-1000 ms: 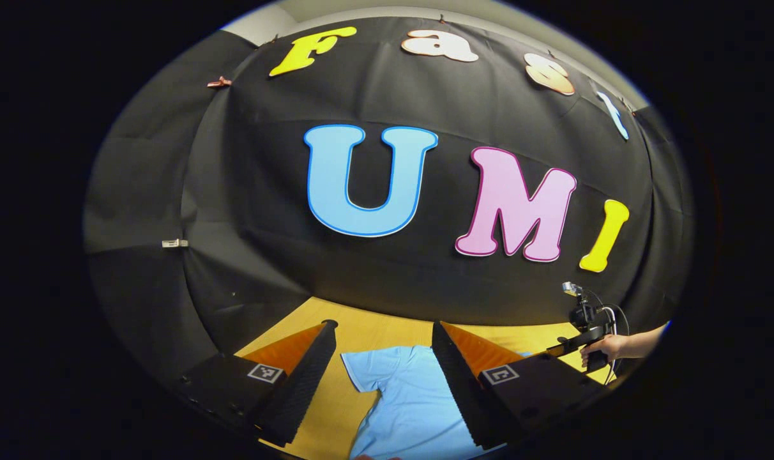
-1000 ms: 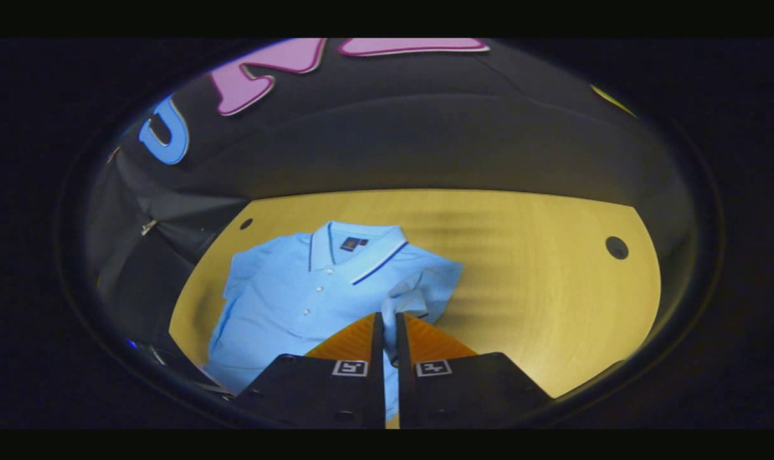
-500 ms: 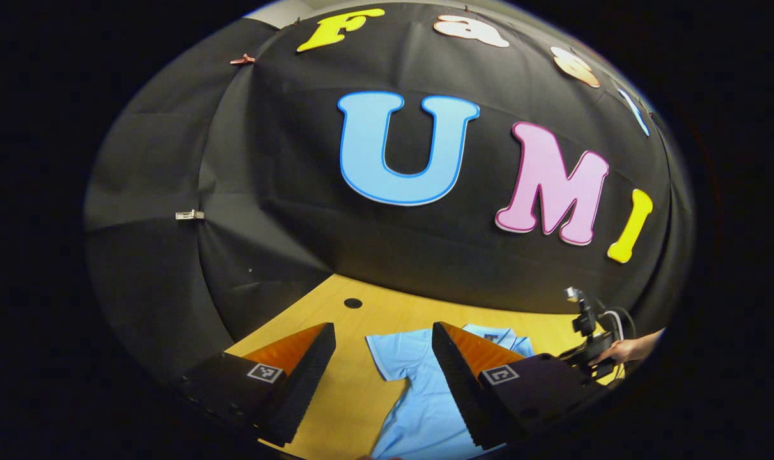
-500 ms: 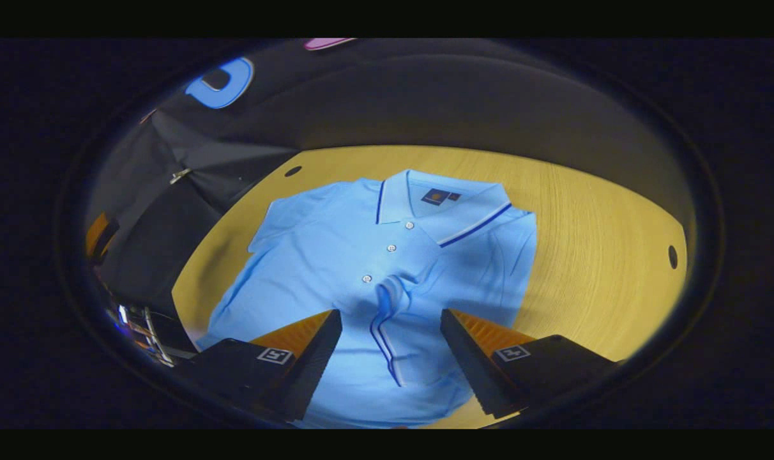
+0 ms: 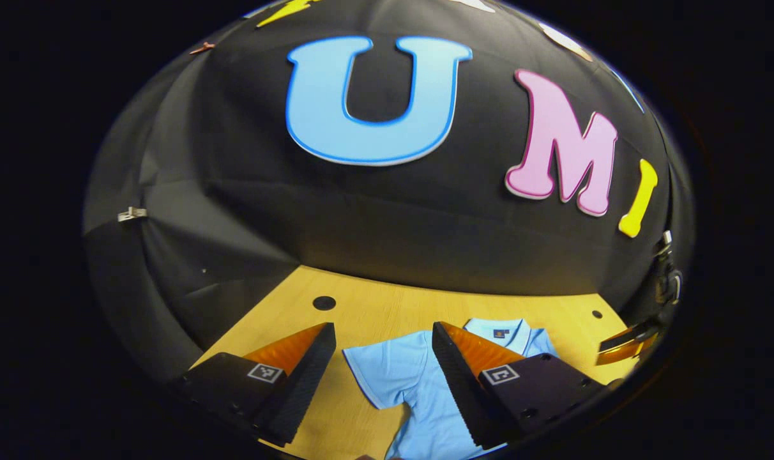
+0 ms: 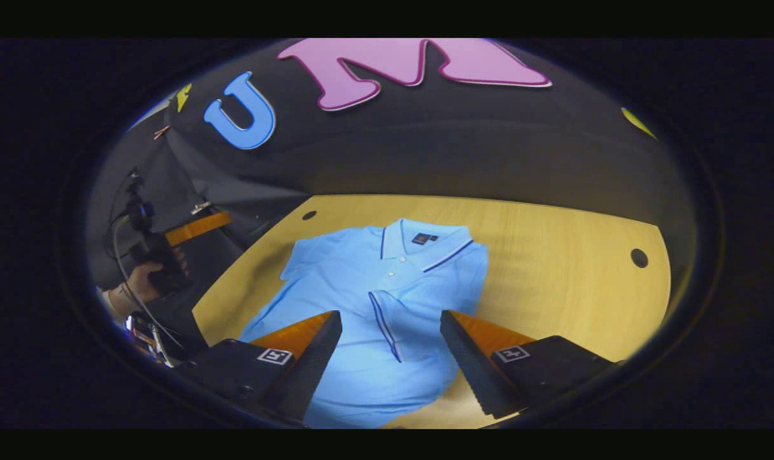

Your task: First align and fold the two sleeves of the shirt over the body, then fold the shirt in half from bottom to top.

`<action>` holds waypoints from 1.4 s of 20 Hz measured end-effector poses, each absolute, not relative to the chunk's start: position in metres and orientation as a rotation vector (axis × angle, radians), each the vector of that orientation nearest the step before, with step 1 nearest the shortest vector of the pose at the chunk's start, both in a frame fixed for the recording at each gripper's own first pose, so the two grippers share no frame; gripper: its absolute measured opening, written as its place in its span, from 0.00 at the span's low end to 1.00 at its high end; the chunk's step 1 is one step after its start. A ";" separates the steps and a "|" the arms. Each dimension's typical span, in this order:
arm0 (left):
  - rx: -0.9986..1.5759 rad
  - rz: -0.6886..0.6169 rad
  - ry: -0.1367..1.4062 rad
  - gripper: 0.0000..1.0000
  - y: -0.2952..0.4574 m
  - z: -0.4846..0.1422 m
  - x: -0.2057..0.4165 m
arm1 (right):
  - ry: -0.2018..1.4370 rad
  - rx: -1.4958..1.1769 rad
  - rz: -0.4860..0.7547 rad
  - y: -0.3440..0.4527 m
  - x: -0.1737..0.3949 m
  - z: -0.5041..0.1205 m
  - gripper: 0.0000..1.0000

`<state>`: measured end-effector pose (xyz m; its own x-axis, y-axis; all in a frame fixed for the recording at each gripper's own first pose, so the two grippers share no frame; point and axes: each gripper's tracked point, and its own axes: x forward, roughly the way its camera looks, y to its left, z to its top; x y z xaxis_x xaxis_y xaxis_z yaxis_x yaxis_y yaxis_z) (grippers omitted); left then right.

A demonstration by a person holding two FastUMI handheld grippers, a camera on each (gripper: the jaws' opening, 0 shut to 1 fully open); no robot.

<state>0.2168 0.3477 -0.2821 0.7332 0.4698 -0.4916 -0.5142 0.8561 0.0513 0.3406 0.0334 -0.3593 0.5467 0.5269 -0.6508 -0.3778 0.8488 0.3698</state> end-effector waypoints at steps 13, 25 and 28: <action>-0.158 0.584 1.077 0.97 0.387 -0.475 0.205 | 0.871 0.333 0.291 -0.086 0.267 -0.384 0.98; -0.121 0.510 0.982 0.06 0.367 -0.465 0.241 | 0.854 0.353 0.264 -0.106 0.262 -0.385 0.98; -0.085 0.469 0.890 0.06 0.359 -0.432 0.260 | 0.863 0.348 0.246 -0.113 0.257 -0.389 0.98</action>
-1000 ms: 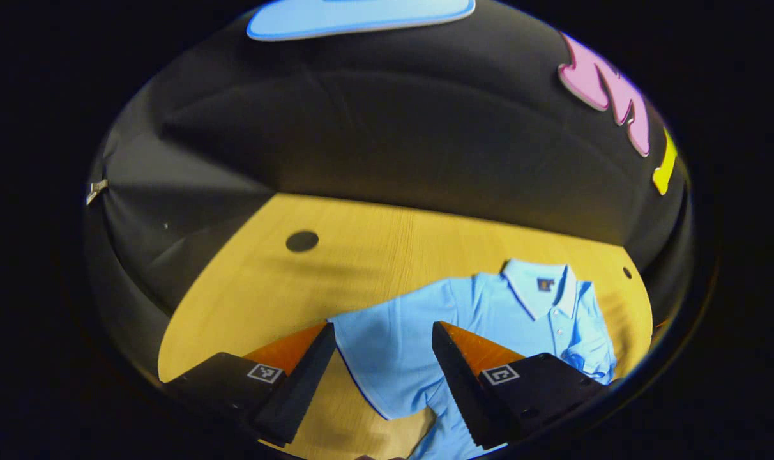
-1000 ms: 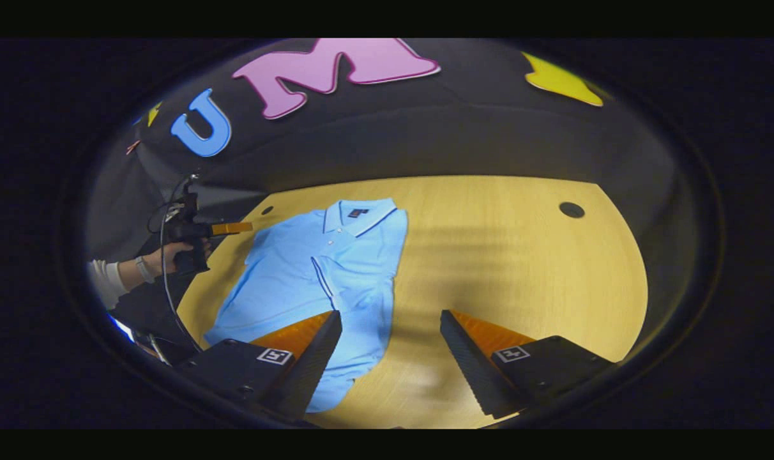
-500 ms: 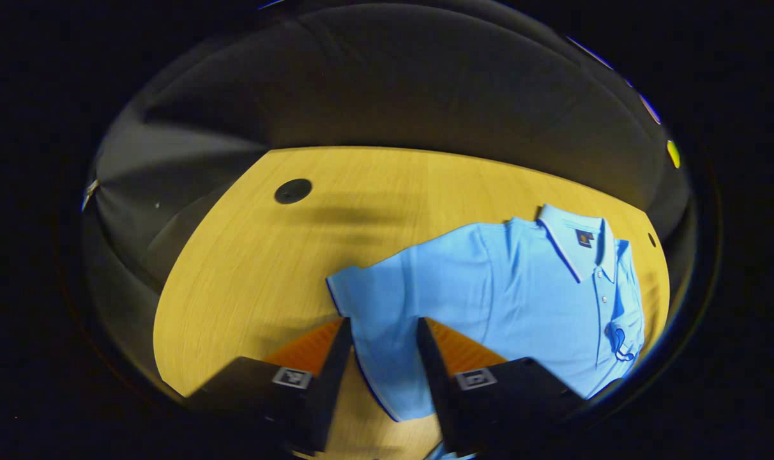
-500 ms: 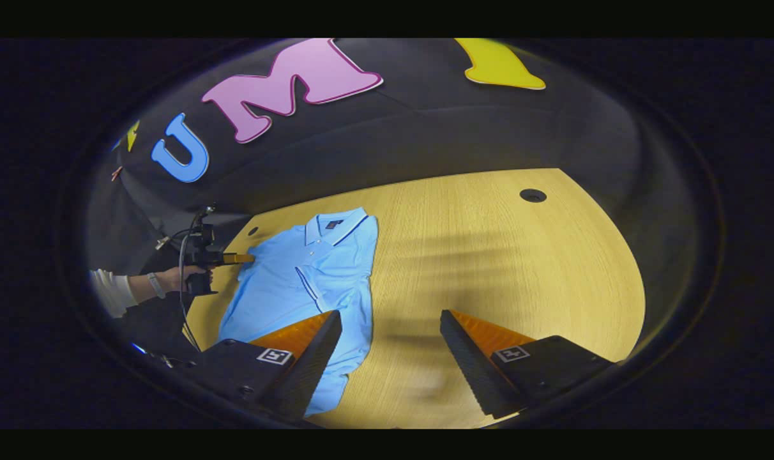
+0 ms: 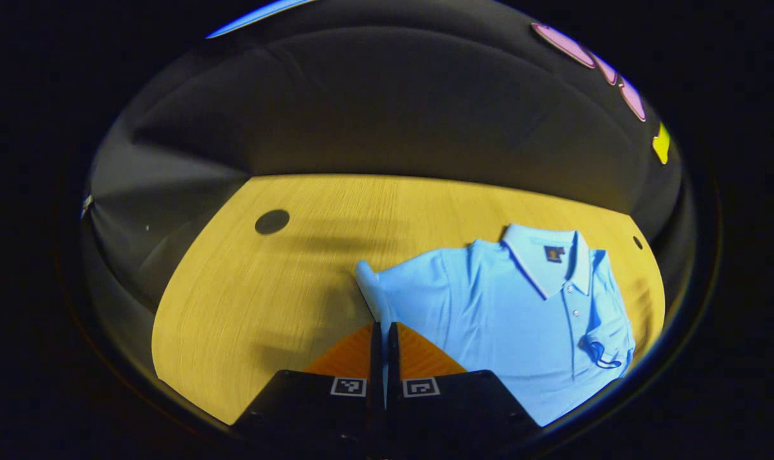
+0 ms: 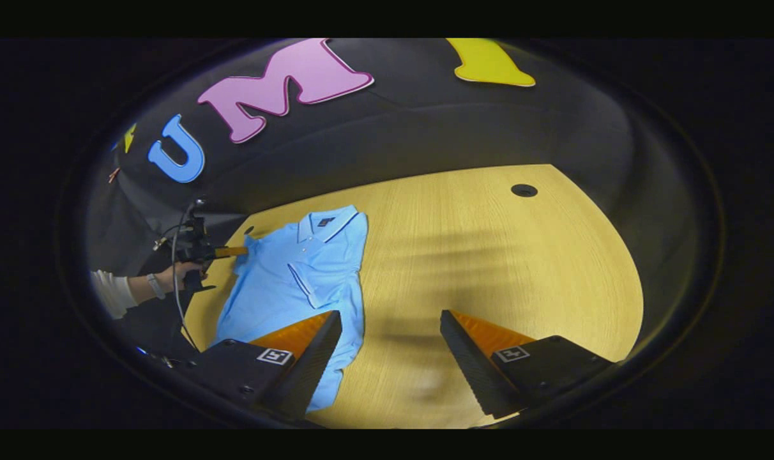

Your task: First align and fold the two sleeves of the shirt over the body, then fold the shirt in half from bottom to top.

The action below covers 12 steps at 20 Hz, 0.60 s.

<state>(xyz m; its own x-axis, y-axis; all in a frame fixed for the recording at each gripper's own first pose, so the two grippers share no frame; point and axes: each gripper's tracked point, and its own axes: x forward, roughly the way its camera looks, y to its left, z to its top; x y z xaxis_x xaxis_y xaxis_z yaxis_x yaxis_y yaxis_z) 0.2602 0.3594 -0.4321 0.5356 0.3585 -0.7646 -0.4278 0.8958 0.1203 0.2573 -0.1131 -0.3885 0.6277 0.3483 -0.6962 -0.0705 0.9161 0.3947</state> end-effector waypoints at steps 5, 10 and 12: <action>-0.057 0.262 0.775 0.06 0.293 -0.378 0.292 | 0.858 0.376 0.231 -0.110 0.256 -0.386 0.98; -0.038 -0.013 0.872 0.09 0.205 -0.397 0.289 | 0.864 0.357 0.235 -0.096 0.243 -0.384 0.98; -0.029 -0.089 0.951 0.12 0.181 -0.424 0.276 | 0.878 0.359 0.232 -0.089 0.235 -0.387 0.98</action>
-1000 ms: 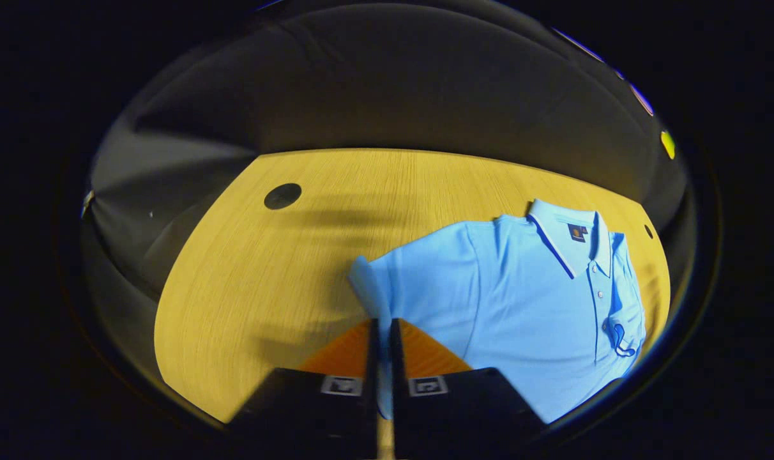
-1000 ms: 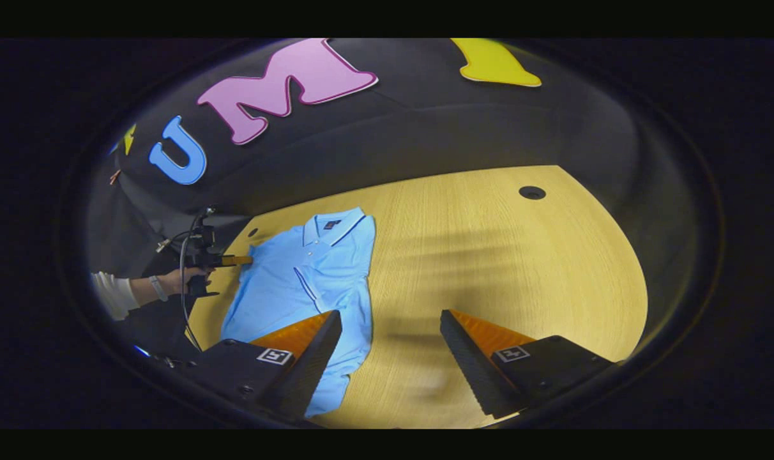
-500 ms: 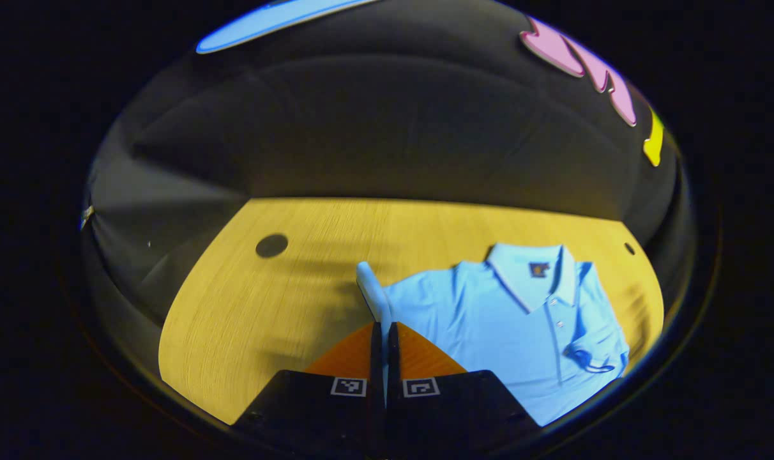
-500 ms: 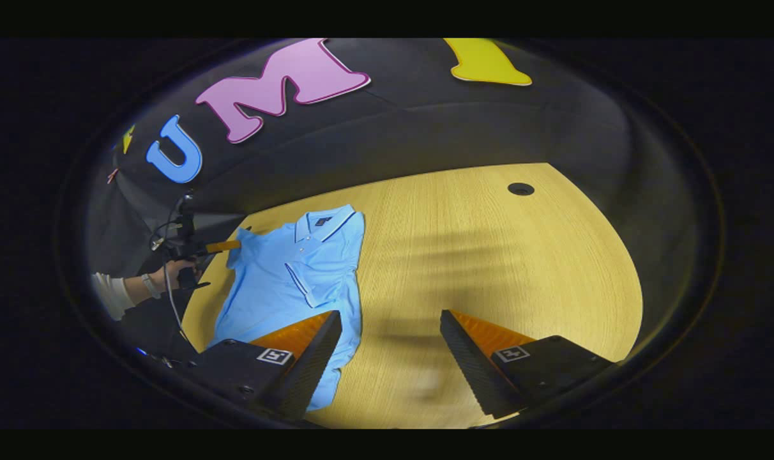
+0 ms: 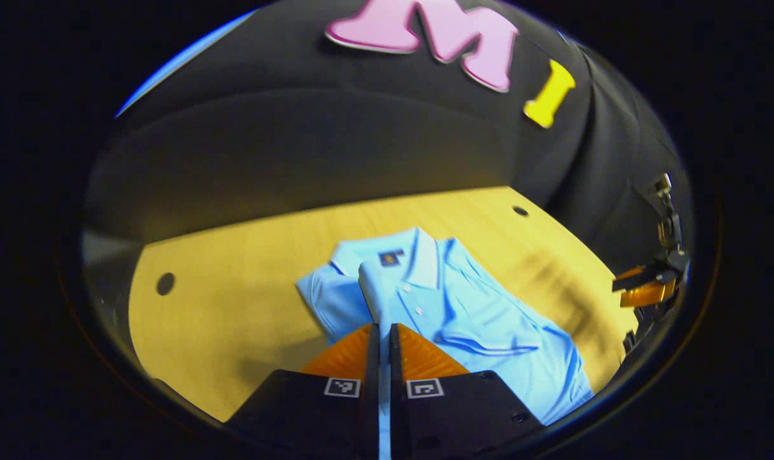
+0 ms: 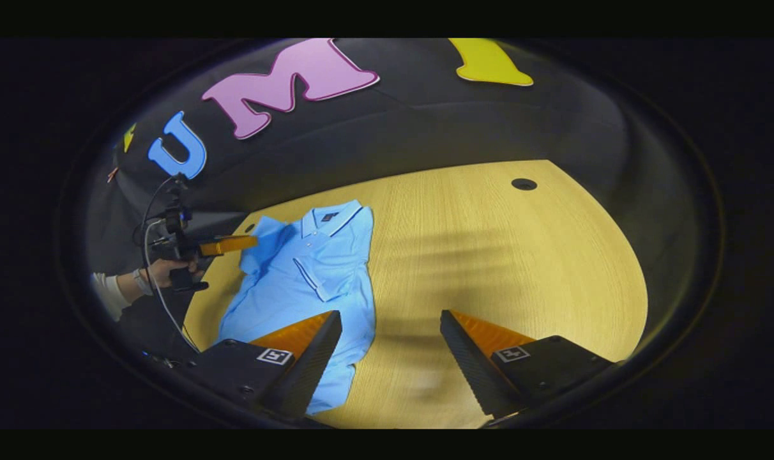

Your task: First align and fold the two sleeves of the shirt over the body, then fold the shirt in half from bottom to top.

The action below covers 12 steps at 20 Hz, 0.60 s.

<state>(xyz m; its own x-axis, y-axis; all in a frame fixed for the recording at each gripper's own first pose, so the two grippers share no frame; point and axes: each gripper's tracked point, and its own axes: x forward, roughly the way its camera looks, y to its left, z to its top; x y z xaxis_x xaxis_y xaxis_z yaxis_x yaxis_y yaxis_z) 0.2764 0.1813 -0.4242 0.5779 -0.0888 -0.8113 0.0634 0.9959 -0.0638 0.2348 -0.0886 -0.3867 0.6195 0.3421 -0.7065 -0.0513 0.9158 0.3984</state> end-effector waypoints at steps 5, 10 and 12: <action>-0.084 -0.072 1.011 1.00 0.169 -0.429 0.261 | 0.907 0.374 0.237 -0.066 0.214 -0.393 0.98; -0.096 -0.010 0.957 0.97 0.186 -0.369 0.210 | 0.931 0.420 0.223 -0.049 0.190 -0.392 0.98; -0.109 0.008 0.996 0.98 0.190 -0.360 0.160 | 0.961 0.455 0.225 -0.038 0.172 -0.394 0.98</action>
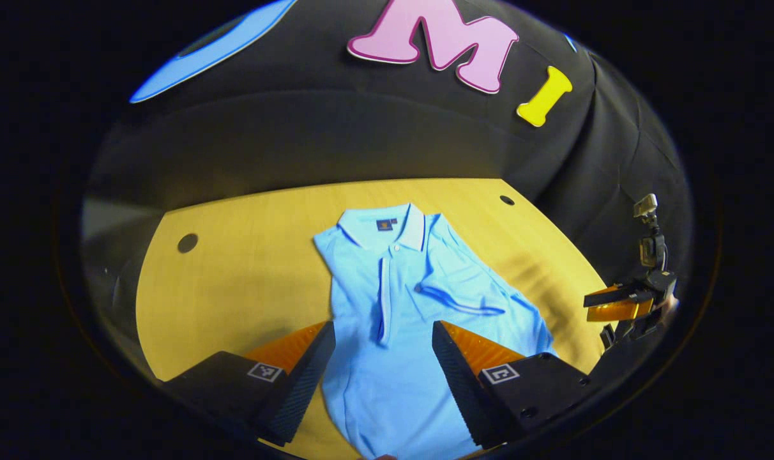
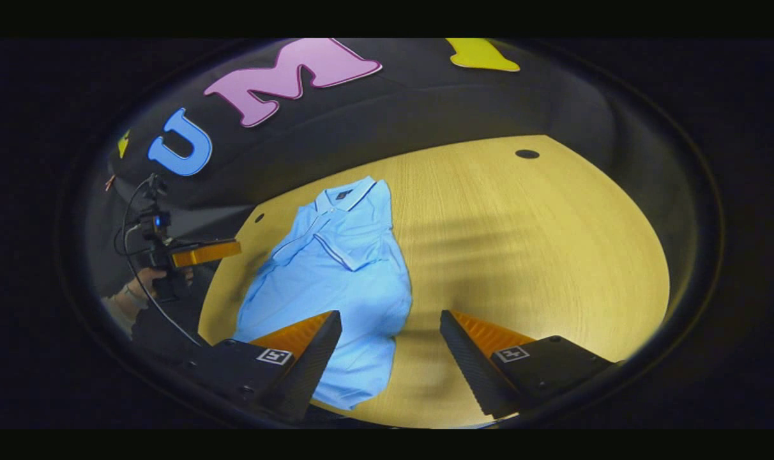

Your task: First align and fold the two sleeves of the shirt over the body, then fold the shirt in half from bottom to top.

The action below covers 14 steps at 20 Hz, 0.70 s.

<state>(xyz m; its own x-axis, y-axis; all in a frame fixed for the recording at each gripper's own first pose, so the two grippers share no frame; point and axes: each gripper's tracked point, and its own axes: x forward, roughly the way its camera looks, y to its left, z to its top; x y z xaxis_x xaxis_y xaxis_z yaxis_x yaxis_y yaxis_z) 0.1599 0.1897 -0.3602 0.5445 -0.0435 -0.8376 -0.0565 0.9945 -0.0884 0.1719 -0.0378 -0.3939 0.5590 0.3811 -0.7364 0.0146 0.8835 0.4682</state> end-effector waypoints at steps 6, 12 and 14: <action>-0.373 0.098 1.118 0.98 0.164 -0.372 0.016 | 1.084 0.512 0.250 0.003 0.111 -0.414 0.98; -0.455 0.140 1.258 0.98 0.161 -0.403 -0.054 | 1.206 0.613 0.243 0.030 0.056 -0.428 0.98; -0.457 0.138 1.295 0.97 0.158 -0.411 -0.064 | 1.247 0.636 0.234 0.037 0.042 -0.434 0.98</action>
